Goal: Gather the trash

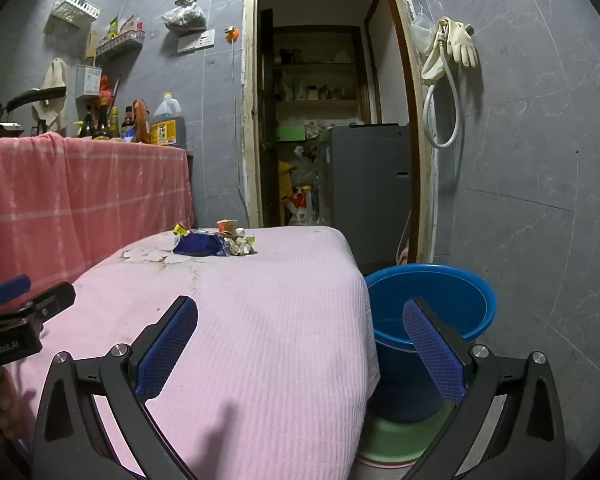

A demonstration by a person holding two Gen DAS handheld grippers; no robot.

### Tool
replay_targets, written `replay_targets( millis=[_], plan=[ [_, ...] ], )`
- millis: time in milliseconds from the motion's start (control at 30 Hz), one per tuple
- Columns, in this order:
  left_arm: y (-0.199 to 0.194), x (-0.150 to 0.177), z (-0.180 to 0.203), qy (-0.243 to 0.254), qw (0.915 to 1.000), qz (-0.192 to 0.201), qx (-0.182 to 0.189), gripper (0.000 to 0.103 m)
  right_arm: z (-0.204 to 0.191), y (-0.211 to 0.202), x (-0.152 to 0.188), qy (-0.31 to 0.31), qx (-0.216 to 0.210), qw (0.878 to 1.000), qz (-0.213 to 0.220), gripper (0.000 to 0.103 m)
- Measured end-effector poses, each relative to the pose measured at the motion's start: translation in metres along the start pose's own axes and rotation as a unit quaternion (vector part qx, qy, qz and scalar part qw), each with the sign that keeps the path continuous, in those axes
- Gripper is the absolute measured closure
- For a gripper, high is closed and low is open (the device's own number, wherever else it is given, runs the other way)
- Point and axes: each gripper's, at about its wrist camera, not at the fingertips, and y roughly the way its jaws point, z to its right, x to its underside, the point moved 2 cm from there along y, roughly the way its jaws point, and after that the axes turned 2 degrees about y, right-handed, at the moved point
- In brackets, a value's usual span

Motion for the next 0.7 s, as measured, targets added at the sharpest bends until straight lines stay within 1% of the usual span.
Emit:
replay_targets(
  millis=[700],
  plan=[
    [-0.0009, 0.0002, 0.0001, 0.0, 1.0, 0.0, 0.0, 0.003, -0.0004, -0.0008, 0.0001, 0.0, 0.0, 1.0, 0.001, 0.0]
  ],
)
